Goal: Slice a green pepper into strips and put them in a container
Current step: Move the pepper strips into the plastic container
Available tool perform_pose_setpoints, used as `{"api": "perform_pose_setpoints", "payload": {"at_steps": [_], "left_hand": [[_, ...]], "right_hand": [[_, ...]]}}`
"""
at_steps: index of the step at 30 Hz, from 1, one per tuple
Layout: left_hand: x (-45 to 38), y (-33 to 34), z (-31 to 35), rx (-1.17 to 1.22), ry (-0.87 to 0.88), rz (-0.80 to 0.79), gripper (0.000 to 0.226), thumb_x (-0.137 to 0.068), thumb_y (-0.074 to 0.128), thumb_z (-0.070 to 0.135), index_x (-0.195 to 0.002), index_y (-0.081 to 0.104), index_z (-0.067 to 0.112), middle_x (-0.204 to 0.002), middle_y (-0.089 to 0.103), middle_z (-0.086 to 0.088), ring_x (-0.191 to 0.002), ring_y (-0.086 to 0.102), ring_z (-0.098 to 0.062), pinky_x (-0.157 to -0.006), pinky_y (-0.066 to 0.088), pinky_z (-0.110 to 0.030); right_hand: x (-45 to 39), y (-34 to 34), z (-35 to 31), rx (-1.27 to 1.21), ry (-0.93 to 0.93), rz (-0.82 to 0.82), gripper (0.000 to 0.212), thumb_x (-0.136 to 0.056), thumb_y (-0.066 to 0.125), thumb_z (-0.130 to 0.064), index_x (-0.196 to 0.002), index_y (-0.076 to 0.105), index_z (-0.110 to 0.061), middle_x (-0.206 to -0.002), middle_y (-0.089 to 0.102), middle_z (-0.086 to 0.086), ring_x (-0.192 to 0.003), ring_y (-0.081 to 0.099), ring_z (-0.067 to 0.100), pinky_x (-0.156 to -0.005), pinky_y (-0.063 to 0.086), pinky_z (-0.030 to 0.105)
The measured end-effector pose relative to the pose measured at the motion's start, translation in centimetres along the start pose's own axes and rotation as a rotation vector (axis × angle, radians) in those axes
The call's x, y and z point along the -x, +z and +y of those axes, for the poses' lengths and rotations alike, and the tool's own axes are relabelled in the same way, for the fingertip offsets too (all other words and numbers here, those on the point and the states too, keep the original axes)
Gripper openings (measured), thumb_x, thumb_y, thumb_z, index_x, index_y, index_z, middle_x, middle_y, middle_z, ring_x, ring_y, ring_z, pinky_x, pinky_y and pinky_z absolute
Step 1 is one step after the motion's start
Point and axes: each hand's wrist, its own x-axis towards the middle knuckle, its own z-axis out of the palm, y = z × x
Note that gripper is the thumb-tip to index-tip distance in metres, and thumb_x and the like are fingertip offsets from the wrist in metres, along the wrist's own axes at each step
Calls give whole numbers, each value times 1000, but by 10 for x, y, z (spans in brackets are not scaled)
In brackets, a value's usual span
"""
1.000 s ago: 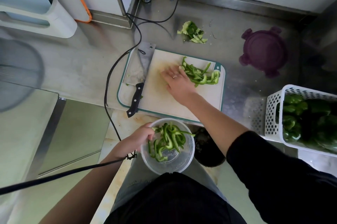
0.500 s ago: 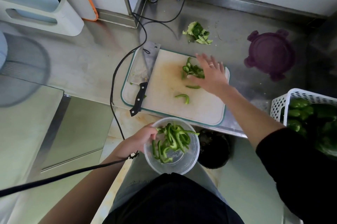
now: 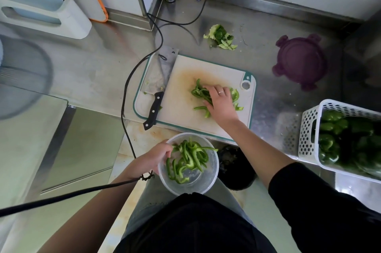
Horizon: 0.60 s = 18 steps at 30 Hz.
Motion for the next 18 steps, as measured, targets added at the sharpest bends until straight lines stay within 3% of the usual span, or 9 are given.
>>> {"api": "perform_pose_setpoints", "payload": {"at_steps": [1, 3, 6, 10, 15, 18], "left_hand": [[-8, -3, -2, -6, 30, -26, 34, -64, 46, -1, -97, 51, 1, -78, 44, -9, -82, 48, -28, -65, 36, -29], [-16, -7, -3, -41, 46, 15, 40, -68, 44, -7, -104, 51, 9, -78, 45, -8, -82, 47, -26, -61, 33, -29], [-18, -6, 0, -61, 51, 72, 28, -79, 34, -17, -88, 50, 5, -79, 44, -7, -71, 45, -19, -56, 34, -26], [-24, -11, -3, -26, 39, 64, 28, -86, 34, -8, -70, 42, 13, -78, 44, -6, -66, 45, -18, -57, 36, -27], [-25, -13, -6, -22, 45, 73, 30, -88, 35, -3, -62, 38, 13, -72, 44, -4, -60, 42, -17, -55, 35, -25], [-24, -15, -4, -35, 65, 68, 31, -87, 36, -2, -60, 38, 13, -73, 45, -4, -61, 43, -17, -55, 34, -24]], "right_hand": [[2, 0, -1, -27, -3, -7, 47, -94, 55, -21, -138, 44, -13, -134, 48, 11, -121, 37, 32, -105, 32, 44], [6, -1, -3, -97, -12, -12, 46, -93, 56, -23, -137, 45, -14, -132, 49, 11, -121, 37, 31, -106, 32, 42], [15, -1, -8, -173, -21, -44, 49, -92, 57, -31, -137, 46, -16, -133, 48, 9, -125, 35, 30, -108, 28, 41], [29, 2, -17, -122, -89, -174, 60, -86, 62, -38, -140, 40, -20, -134, 43, 8, -125, 31, 28, -110, 28, 42], [46, 8, -36, 10, -157, -250, 50, -93, 55, -23, -139, 40, -16, -135, 44, 13, -123, 38, 33, -103, 34, 40], [55, 5, -45, -43, -105, -284, 50, -91, 55, -14, -139, 40, -15, -138, 44, 13, -126, 36, 32, -104, 32, 38]]}}
